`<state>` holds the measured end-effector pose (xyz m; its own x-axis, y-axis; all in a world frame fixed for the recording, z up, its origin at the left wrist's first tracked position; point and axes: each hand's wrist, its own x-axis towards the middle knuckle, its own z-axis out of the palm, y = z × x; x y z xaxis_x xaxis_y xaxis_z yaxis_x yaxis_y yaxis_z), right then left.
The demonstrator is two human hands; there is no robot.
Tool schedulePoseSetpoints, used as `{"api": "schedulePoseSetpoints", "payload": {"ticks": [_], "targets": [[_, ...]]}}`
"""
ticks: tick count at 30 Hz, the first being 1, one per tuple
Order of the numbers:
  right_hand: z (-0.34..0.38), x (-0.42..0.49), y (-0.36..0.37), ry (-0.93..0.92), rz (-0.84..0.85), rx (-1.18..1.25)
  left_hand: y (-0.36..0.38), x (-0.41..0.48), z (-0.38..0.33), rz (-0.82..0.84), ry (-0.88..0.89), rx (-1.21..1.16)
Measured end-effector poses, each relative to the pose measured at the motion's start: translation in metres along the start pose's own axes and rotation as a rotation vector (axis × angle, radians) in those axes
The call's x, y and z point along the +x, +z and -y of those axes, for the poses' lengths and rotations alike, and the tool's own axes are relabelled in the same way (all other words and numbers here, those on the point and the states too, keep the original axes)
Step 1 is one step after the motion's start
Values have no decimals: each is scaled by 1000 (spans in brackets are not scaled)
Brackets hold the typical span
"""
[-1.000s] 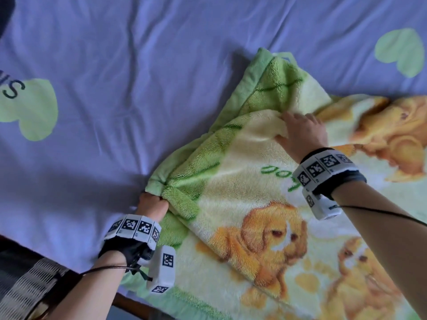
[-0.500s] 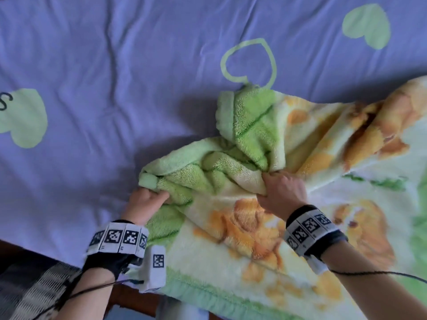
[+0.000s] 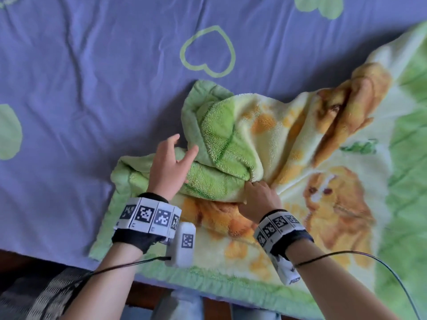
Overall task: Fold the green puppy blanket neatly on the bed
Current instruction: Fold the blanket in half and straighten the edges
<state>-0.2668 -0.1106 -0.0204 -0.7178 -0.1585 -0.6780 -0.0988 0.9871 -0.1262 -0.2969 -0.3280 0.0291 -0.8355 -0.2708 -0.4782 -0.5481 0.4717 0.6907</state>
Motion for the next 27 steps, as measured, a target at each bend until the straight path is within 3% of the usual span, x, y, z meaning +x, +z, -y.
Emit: {"api": "schedulePoseSetpoints", "payload": {"ticks": [5,9,12,16,22,27], "targets": [[-3,4,0,-30,43,27,26,6,-23,102,-120,-407],[-9,4,-4,-66,93,40,44,-8,-32,114,-116,-464],[-17,6,-11,-117,129,131,55,-21,-23,165,-89,-319],[-31,-2,-18,-236,141,331,62,-44,3,133,48,103],[-49,-20,-19,-123,116,461,62,-56,21,136,115,325],[-53,-43,-41,-64,-142,788,65,-68,16,118,228,419]]}}
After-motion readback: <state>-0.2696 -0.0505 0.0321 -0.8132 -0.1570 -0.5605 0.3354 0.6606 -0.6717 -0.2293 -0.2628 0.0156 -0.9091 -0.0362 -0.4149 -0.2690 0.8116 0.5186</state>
